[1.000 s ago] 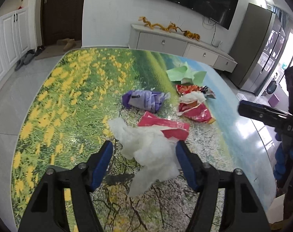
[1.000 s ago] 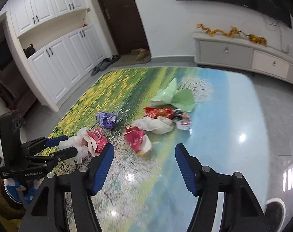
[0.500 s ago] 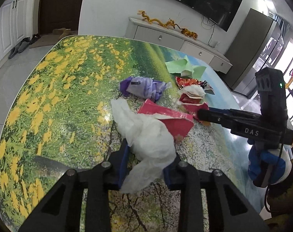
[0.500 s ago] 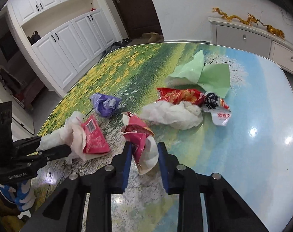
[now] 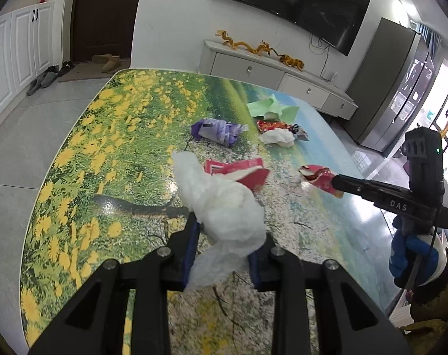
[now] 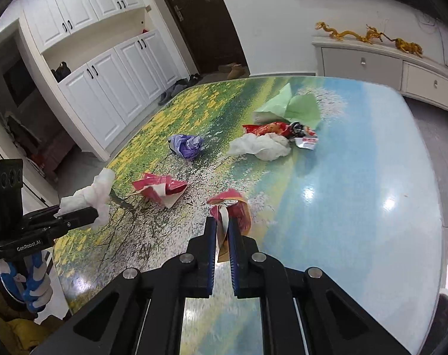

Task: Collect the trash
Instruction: 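Carry tissue and wrapper over the bin and open both tools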

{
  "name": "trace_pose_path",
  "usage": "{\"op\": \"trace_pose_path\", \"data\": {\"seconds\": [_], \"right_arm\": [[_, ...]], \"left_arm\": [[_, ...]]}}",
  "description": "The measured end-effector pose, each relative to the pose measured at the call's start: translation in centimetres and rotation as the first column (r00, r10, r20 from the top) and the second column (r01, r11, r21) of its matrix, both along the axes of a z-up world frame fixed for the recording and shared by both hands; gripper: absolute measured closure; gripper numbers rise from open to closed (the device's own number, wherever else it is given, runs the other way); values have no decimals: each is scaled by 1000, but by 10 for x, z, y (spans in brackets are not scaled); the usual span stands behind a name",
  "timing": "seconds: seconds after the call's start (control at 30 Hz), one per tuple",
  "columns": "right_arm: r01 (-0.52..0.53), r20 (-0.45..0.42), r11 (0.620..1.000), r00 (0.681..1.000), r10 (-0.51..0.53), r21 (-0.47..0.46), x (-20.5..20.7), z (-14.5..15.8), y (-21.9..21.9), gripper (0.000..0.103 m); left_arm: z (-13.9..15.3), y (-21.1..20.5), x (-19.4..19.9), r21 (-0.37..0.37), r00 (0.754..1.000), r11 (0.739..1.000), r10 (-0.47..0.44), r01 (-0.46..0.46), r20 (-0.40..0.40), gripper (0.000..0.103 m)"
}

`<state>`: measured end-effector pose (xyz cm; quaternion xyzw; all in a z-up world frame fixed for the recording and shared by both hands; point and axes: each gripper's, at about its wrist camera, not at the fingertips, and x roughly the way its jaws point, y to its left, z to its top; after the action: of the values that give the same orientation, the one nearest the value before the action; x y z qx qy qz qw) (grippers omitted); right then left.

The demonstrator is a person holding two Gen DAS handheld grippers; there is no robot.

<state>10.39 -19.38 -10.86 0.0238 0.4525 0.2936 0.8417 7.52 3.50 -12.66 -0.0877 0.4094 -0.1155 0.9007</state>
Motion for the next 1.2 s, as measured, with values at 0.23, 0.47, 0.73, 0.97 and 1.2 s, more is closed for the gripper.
{"op": "trace_pose_path", "data": {"seconds": [0.23,0.47,0.73,0.97,1.2], "right_arm": [[111,68,993,991,-114,51,-31,31,-47,95],[279,135,954,947,-292,106,-66,56,-131,95],[565,138,818,806,-576,113,-117,51,-260,95],[715,46,691,691,-722,102,-139,15,-340,95],[765,-25,637,642,-766,98,-134,-15,-379,92]], "left_arm": [[32,-41,-12,16,992,994,-105,104,63,76],[57,-140,6,42,943,947,-322,319,90,76],[57,-295,26,106,814,814,-578,571,52,75],[30,-419,37,91,725,720,-688,688,-30,73],[4,-493,51,-6,690,694,-716,720,-103,50]]}}
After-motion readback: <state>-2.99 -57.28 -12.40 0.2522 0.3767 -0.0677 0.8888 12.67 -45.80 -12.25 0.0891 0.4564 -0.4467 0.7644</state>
